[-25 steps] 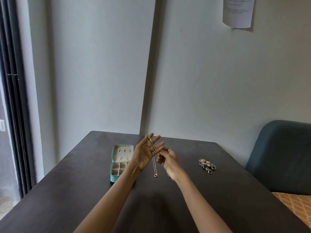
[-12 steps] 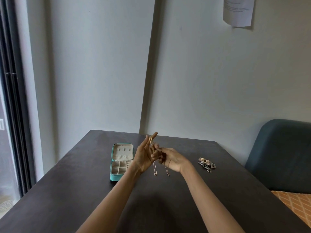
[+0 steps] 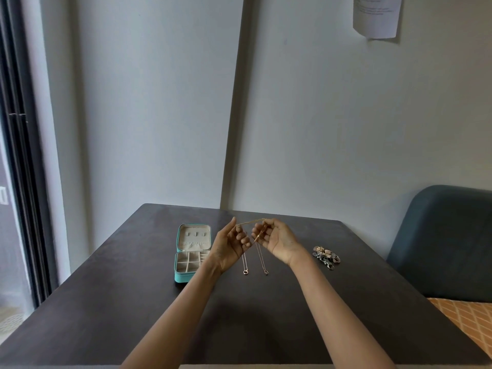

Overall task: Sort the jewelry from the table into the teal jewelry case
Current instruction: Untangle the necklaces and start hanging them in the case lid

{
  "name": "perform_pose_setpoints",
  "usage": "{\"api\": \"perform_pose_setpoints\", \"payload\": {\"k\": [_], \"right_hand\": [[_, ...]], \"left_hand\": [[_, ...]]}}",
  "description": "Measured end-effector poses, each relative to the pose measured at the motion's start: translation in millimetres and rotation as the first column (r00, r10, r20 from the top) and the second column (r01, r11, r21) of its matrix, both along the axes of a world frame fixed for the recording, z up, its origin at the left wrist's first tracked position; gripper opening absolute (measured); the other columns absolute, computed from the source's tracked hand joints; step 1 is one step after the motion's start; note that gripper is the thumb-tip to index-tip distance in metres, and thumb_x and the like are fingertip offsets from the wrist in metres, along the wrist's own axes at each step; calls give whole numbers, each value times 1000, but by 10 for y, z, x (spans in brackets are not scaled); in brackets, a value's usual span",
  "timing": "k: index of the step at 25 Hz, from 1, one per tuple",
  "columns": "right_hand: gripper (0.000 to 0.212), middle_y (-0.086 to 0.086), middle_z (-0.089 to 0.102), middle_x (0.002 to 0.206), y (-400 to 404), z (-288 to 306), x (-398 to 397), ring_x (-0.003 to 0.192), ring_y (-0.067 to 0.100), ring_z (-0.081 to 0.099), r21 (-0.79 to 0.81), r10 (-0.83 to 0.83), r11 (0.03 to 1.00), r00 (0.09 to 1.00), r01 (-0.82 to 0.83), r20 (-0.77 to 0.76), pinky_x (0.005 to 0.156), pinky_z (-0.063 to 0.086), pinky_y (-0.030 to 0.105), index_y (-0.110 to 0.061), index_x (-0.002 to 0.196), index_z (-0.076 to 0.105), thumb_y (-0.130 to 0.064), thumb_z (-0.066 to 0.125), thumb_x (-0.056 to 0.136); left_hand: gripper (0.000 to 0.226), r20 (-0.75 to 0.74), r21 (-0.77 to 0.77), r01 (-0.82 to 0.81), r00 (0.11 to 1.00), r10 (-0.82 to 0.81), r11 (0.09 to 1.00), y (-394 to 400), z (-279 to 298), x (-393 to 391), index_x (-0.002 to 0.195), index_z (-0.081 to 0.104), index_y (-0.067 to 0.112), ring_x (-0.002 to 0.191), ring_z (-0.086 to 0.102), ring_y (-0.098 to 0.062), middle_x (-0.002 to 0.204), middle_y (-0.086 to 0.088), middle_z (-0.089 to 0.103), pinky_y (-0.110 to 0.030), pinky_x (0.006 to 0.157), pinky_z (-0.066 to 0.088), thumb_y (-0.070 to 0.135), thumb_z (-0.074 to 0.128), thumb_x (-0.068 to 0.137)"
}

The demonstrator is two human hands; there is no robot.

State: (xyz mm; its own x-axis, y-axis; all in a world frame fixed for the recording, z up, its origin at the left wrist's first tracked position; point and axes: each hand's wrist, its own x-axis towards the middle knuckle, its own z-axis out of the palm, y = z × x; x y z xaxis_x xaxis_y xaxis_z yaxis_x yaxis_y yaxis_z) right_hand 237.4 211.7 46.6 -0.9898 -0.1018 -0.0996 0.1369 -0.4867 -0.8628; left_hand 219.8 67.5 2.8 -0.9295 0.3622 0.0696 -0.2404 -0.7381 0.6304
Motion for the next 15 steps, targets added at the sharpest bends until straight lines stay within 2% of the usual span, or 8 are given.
{"api": "perform_pose_setpoints", "payload": {"k": [2,5,8,11,13,15], "right_hand": [[16,7,65,65,-39,-13,-13,67,19,63,1,-27,1000,999,28,-30,66,57,30,-6,80,56,-8,46,93],[13,8,67,73,-53,-36,-25,67,17,67,54,-4,998,993,11,-120,65,59,29,-4,89,62,-6,50,93],[12,10,69,80,-26,-23,-36,69,16,69,137,-8,990,985,33,-175,62,57,25,-3,90,64,-8,54,92],[15,9,64,75,-34,-18,-60,60,14,66,197,-96,972,983,126,-157,59,56,24,-5,83,63,-8,52,92],[19,7,59,67,-41,-1,-83,52,12,61,170,-205,959,968,229,-145,55,55,24,-5,77,60,-9,50,93],[23,4,55,56,-13,42,-105,45,11,56,96,-276,953,955,286,-104,52,54,25,-6,70,55,-8,48,92]], "left_hand": [[40,27,-19,-19,999,20,1000,1,-7,2,61,54,12,44,41,-12,50,1,41,-23,49,46,34,47,94],[25,-27,-113,-5,1000,2,994,-12,20,24,68,56,13,40,36,-9,49,3,39,-20,43,37,29,54,87],[32,-65,-147,-4,998,-5,989,-21,68,39,61,47,15,36,29,-8,44,5,32,-20,40,26,30,53,88],[40,-127,-275,0,991,-36,962,-30,96,28,59,44,15,37,26,-8,44,5,27,-21,43,24,37,49,92],[41,-165,-395,23,982,-96,918,-28,82,40,62,47,14,39,27,-10,46,4,28,-22,43,25,39,45,94],[40,-159,-430,58,977,-139,901,-29,58,68,65,48,13,40,28,-10,46,3,29,-21,42,26,39,43,94]]}}
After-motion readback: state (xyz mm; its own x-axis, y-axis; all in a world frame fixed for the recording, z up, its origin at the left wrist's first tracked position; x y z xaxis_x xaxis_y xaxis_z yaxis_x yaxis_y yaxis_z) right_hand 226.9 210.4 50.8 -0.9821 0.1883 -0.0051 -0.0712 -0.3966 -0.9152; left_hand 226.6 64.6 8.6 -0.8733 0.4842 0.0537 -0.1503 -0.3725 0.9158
